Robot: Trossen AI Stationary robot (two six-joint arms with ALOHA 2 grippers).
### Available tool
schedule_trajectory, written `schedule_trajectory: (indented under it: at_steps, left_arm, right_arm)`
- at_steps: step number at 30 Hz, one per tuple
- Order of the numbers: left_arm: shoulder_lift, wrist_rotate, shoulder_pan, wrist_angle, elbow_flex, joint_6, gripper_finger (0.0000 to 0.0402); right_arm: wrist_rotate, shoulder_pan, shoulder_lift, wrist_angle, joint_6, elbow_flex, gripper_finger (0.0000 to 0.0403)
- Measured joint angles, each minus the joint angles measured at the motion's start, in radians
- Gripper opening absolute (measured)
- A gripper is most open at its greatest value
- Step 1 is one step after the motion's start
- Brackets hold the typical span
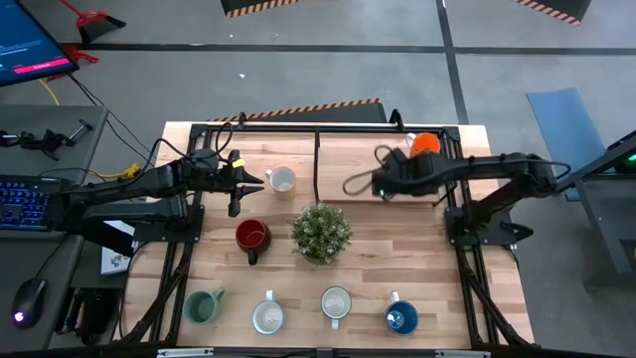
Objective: Place coffee mugs
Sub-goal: Put the orange patterned mug on the shelf
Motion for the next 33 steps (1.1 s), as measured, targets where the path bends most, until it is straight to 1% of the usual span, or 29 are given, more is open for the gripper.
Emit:
schedule_trajectory:
  at_steps: [8,13,15,17,20,25,28,33]
  left_arm:
    - [0.000,0.000,0.000,0.000,0.000,-0.011,0.0069]
    - [0.000,0.000,0.000,0.000,0.000,-0.033,0.0069]
    - [0.000,0.000,0.000,-0.001,0.000,-0.033,0.0069]
    - [0.000,0.000,0.000,-0.001,0.000,-0.033,0.0069]
    - [0.000,0.000,0.000,-0.001,0.000,-0.034,0.0069]
    - [0.000,0.000,0.000,-0.001,0.000,-0.035,0.0069]
    - [0.000,0.000,0.000,-0.001,0.000,-0.035,0.0069]
    - [0.000,0.000,0.000,-0.001,0.000,-0.035,0.0069]
  right_arm:
    - [-0.112,-0.202,0.000,0.196,-0.294,0.003,0.0000]
    - [-0.157,-0.295,0.000,0.254,-0.385,0.003,0.0000]
    - [-0.197,-0.330,0.000,0.272,-0.411,0.003,0.0000]
    - [-0.225,-0.361,0.000,0.288,-0.429,0.003,0.0000]
    - [-0.231,-0.400,0.000,0.288,-0.437,0.003,0.0000]
    - [-0.250,-0.448,0.013,0.288,-0.381,0.003,0.0000]
    - [-0.250,-0.462,0.046,0.289,-0.359,0.003,0.0000]
    - [-0.249,-0.476,0.118,0.291,-0.386,0.003,0.0000]
